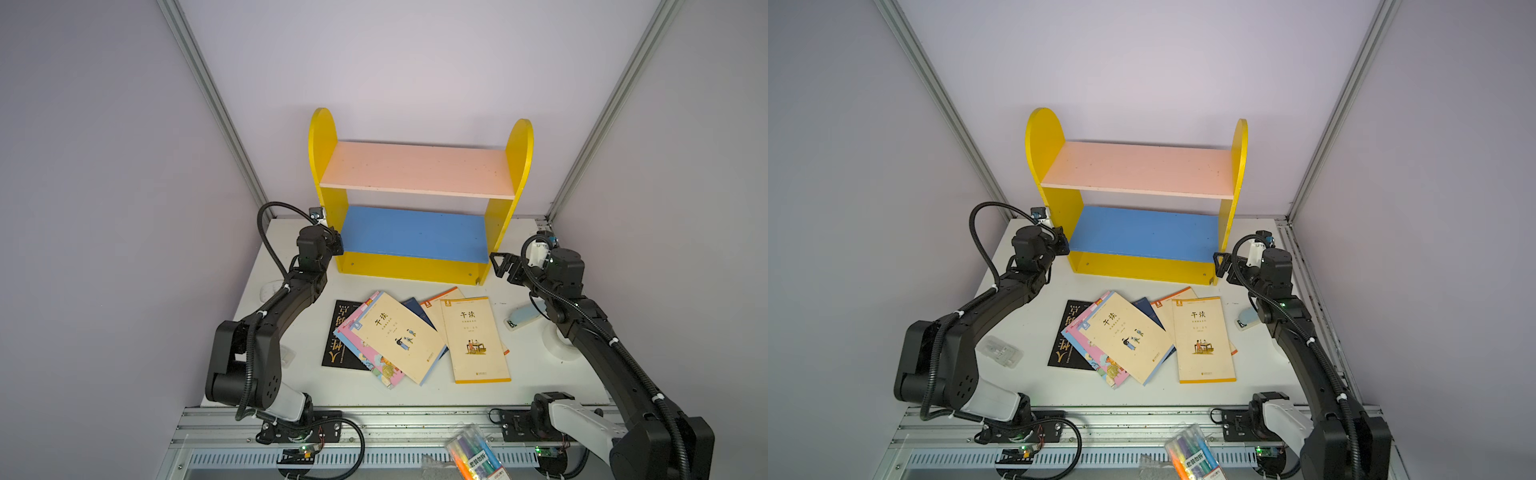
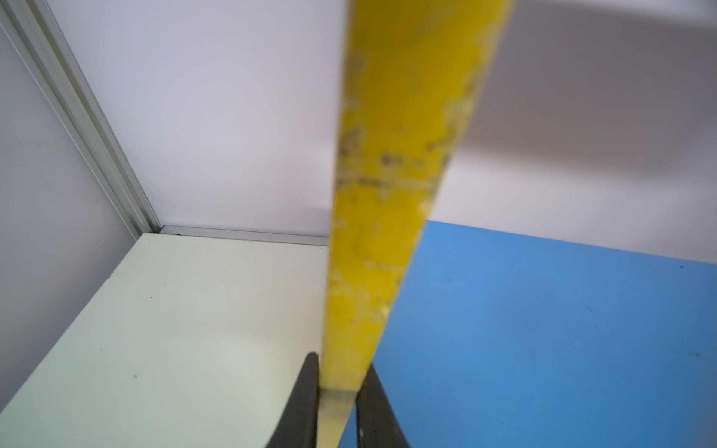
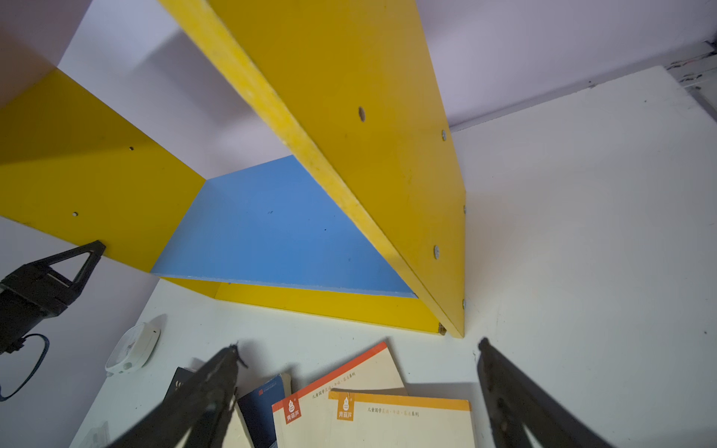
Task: Stacking books/files
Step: Rotate the bookshelf at the top-center of the table, then pick up the book from the book.
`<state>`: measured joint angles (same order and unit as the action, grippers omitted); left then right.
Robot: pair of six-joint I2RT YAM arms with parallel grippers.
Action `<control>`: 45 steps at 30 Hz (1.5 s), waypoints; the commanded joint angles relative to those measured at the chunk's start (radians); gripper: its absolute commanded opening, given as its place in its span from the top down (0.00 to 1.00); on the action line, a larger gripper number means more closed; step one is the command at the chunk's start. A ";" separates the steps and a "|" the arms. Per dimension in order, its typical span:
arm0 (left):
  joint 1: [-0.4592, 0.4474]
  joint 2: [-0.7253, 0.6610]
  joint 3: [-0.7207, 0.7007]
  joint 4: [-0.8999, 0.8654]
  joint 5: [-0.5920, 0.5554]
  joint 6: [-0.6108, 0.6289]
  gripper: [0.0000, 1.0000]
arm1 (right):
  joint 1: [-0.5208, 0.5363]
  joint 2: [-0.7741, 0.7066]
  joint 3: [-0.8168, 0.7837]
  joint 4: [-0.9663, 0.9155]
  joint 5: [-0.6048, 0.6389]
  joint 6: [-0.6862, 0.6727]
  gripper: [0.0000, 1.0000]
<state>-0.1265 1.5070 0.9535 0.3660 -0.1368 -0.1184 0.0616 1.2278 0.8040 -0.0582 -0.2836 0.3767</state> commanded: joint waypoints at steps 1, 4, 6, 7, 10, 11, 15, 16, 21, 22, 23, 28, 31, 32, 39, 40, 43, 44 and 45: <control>-0.018 -0.028 -0.012 0.065 0.055 -0.022 0.93 | 0.003 0.008 0.009 0.043 -0.006 -0.012 0.02; -0.034 -0.045 -0.021 0.059 0.049 -0.024 0.97 | 0.003 0.014 0.011 0.046 0.002 -0.013 0.02; -0.049 -0.061 -0.022 0.040 0.042 -0.026 1.00 | 0.003 0.017 0.014 0.048 0.006 -0.013 0.02; -0.057 -0.069 -0.024 0.031 0.037 -0.027 1.00 | 0.003 0.020 0.014 0.046 0.010 -0.013 0.02; -0.084 -0.101 -0.032 -0.003 0.007 -0.043 1.00 | 0.003 0.028 0.018 0.044 0.018 -0.010 0.02; -0.092 -0.111 -0.038 -0.012 0.000 -0.047 1.00 | 0.003 0.031 0.017 0.043 0.021 -0.011 0.02; -0.120 -0.154 -0.072 -0.041 -0.040 -0.059 1.00 | 0.004 0.045 0.017 0.031 0.023 -0.013 0.02; -0.121 -0.162 -0.081 -0.050 -0.053 -0.062 1.00 | 0.004 0.047 0.017 0.026 0.023 -0.014 0.02; -0.124 -0.201 -0.106 -0.128 -0.127 -0.076 1.00 | 0.028 0.052 0.027 -0.014 0.024 -0.039 0.02; -0.124 -0.209 -0.113 -0.139 -0.136 -0.075 1.00 | 0.043 0.052 0.034 -0.030 0.032 -0.050 0.02; -0.124 -0.216 -0.120 -0.147 -0.143 -0.073 0.97 | 0.059 0.054 0.040 -0.046 0.041 -0.064 0.02; -0.122 -0.271 -0.147 -0.193 -0.140 -0.100 0.24 | 0.151 0.080 0.080 -0.114 -0.003 -0.120 0.02; -0.123 -0.322 -0.168 -0.242 -0.128 -0.152 0.03 | 0.207 0.121 0.089 -0.116 -0.070 -0.136 0.02; -0.125 -0.345 -0.178 -0.267 -0.121 -0.179 0.03 | 0.236 0.139 0.094 -0.120 -0.075 -0.146 0.02; -0.170 -0.477 -0.237 -0.519 -0.024 -0.395 0.03 | 0.410 0.296 0.156 -0.152 -0.070 -0.195 0.02; -0.190 -0.484 -0.240 -0.556 -0.015 -0.420 0.03 | 0.429 0.325 0.168 -0.149 -0.085 -0.193 0.02; -0.281 -0.491 -0.248 -0.654 0.007 -0.476 0.03 | 0.482 0.398 0.203 -0.144 -0.106 -0.189 0.02; -0.313 -0.491 -0.250 -0.688 0.003 -0.503 0.03 | 0.499 0.425 0.218 -0.146 -0.112 -0.189 0.02; -0.343 -0.490 -0.254 -0.709 0.003 -0.526 0.03 | 0.512 0.449 0.235 -0.152 -0.114 -0.186 0.02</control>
<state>-0.4171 1.0203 0.7055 -0.2058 -0.1539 -0.5400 0.5438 1.6268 1.0019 -0.2199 -0.3698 0.1959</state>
